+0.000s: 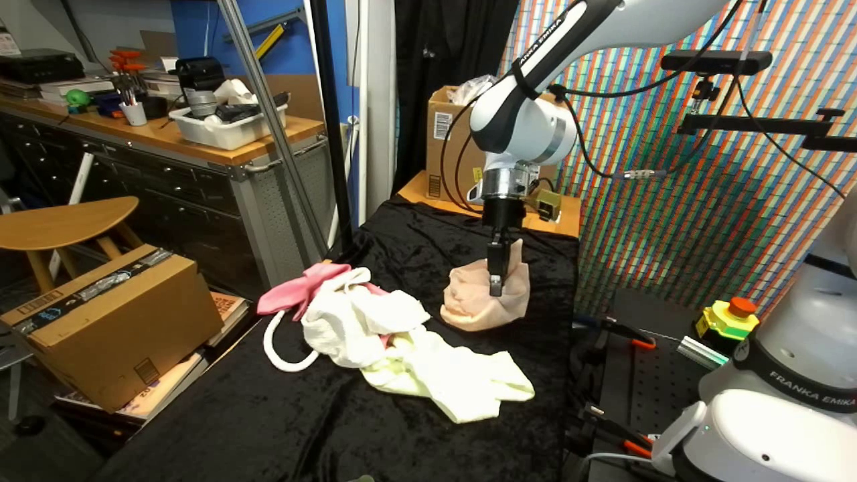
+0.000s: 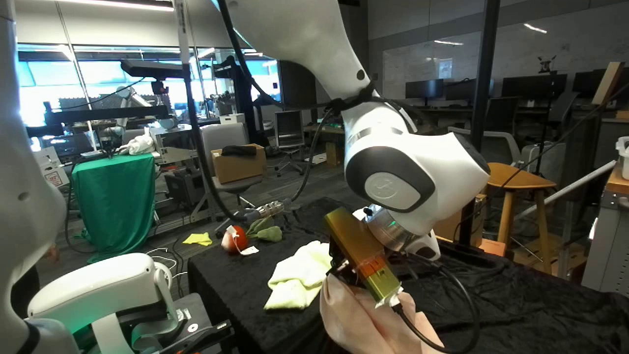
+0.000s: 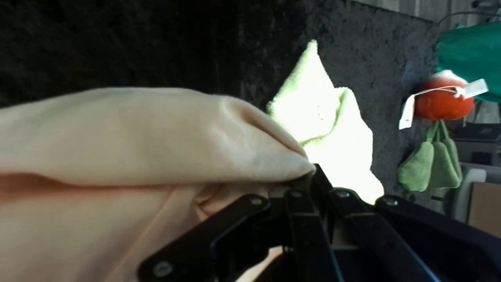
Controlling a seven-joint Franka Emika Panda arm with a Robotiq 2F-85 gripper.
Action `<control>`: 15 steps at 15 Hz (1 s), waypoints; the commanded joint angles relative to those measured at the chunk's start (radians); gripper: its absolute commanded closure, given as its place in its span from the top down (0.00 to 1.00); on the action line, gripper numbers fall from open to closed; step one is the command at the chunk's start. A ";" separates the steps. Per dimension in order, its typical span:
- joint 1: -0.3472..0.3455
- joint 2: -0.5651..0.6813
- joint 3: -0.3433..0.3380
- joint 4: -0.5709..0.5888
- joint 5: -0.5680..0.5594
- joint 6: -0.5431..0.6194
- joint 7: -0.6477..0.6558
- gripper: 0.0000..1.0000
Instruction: Put all the items on the table in one place
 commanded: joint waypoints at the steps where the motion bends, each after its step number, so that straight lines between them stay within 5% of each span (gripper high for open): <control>1: -0.004 0.014 -0.009 0.102 0.018 -0.173 -0.042 0.08; 5: 0.023 -0.032 -0.004 0.152 0.032 -0.177 -0.042 0.07; 15: 0.134 -0.158 0.041 0.189 0.135 0.042 -0.033 0.07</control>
